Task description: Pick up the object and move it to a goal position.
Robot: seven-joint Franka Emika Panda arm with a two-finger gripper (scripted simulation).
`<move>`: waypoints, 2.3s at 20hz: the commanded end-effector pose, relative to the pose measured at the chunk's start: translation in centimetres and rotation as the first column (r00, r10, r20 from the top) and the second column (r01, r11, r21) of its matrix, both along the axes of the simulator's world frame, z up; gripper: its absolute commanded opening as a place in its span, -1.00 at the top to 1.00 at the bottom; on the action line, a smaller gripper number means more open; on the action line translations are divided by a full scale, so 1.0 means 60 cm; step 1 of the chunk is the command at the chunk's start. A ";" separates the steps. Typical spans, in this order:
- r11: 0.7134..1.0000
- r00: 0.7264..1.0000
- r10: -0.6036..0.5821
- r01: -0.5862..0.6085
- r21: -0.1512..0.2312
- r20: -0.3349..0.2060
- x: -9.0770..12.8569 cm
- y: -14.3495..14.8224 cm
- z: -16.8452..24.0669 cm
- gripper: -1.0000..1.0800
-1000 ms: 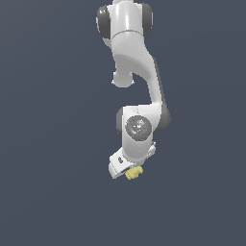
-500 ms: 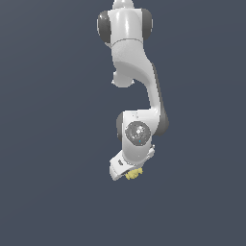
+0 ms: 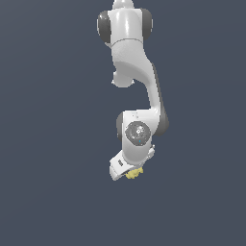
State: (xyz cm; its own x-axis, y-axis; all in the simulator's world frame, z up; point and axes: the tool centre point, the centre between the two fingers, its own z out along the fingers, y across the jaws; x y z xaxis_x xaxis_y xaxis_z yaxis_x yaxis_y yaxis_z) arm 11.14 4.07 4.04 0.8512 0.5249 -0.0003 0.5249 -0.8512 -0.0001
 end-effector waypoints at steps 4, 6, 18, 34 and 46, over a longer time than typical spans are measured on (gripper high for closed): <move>1.000 1.000 0.000 0.000 0.000 0.000 -0.002 0.001 0.004 1.00; 1.000 1.000 0.000 0.000 0.000 0.000 -0.005 0.002 0.009 1.00; 1.000 1.000 0.000 0.000 0.000 0.000 -0.054 0.016 0.088 1.00; 1.000 1.000 0.000 0.000 -0.002 0.000 -0.182 0.056 0.301 1.00; 1.000 1.000 0.000 0.000 -0.002 0.000 -0.291 0.092 0.490 1.00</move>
State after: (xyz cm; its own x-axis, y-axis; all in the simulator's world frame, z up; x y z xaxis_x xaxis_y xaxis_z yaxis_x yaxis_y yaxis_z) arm -5.43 9.30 32.01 0.8509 0.5253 -0.0007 0.5253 -0.8509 0.0019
